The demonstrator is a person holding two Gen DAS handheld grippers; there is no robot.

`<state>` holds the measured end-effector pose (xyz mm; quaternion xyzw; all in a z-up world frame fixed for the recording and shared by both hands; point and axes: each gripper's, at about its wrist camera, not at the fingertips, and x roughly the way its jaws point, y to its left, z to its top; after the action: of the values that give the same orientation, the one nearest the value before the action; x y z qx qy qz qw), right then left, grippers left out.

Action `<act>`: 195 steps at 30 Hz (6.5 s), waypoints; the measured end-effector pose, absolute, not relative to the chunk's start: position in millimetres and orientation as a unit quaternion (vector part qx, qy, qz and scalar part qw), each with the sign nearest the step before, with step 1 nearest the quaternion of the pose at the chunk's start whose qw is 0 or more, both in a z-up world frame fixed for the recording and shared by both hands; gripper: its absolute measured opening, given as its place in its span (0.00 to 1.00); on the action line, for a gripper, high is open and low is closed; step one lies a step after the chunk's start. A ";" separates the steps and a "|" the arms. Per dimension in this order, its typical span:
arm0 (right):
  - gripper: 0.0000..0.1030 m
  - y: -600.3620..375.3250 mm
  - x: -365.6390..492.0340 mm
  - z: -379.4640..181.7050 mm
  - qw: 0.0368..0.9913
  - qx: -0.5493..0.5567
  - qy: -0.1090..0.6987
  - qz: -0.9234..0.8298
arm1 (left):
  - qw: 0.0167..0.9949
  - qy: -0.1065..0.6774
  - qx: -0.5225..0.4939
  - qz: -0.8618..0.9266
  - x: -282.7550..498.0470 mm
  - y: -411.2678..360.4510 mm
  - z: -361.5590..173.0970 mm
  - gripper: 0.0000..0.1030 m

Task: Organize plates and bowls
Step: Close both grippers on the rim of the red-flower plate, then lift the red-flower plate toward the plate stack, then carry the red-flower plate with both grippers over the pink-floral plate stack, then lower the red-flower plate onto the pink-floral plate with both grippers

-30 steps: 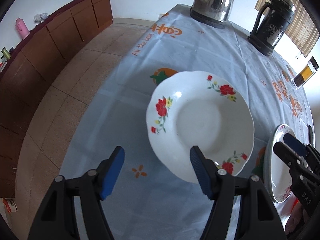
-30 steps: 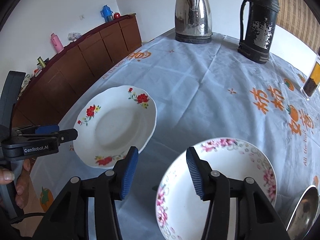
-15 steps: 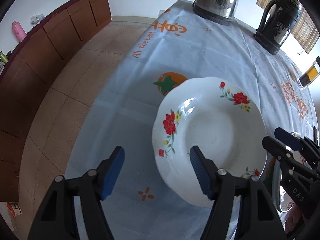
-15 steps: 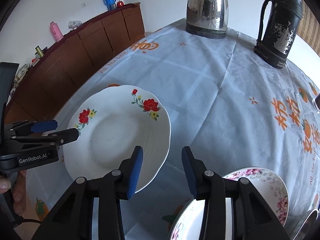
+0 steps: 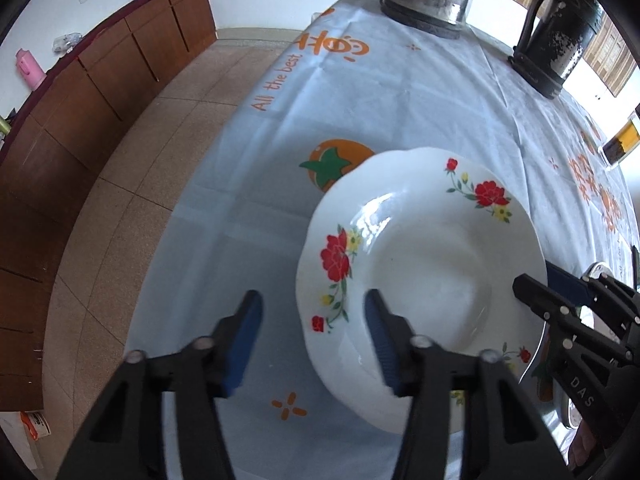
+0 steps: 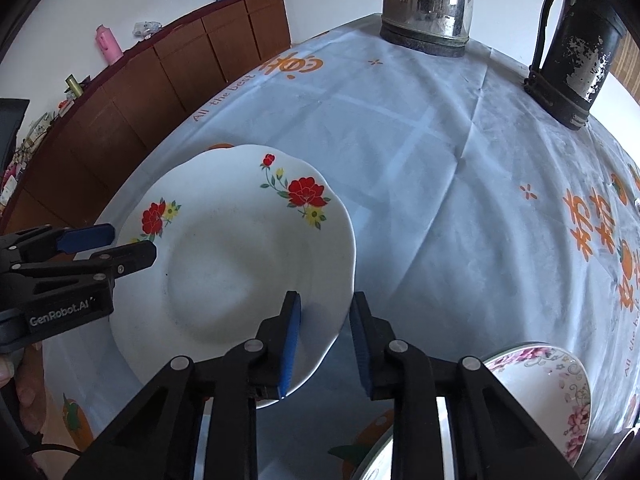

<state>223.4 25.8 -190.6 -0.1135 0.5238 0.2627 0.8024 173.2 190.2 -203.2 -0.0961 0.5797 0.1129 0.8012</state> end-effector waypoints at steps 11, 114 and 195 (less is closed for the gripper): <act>0.25 27.2 223.5 -191.7 0.803 -0.116 0.523 0.262 | 0.797 0.585 -0.093 0.114 176.1 182.8 -205.4 0.25; 0.24 -128.9 162.7 -120.2 0.857 -0.041 0.472 0.204 | 0.828 0.553 -0.071 0.065 144.6 43.6 -134.1 0.25; 0.24 -201.9 170.6 -168.8 0.844 -0.007 0.522 0.124 | 0.818 0.574 0.022 -0.008 173.1 -38.2 -174.2 0.25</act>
<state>170.6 -201.9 -168.8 -0.0067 0.5217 0.1236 0.8441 173.1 -38.2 -174.2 0.0224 0.5740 -0.0081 0.8185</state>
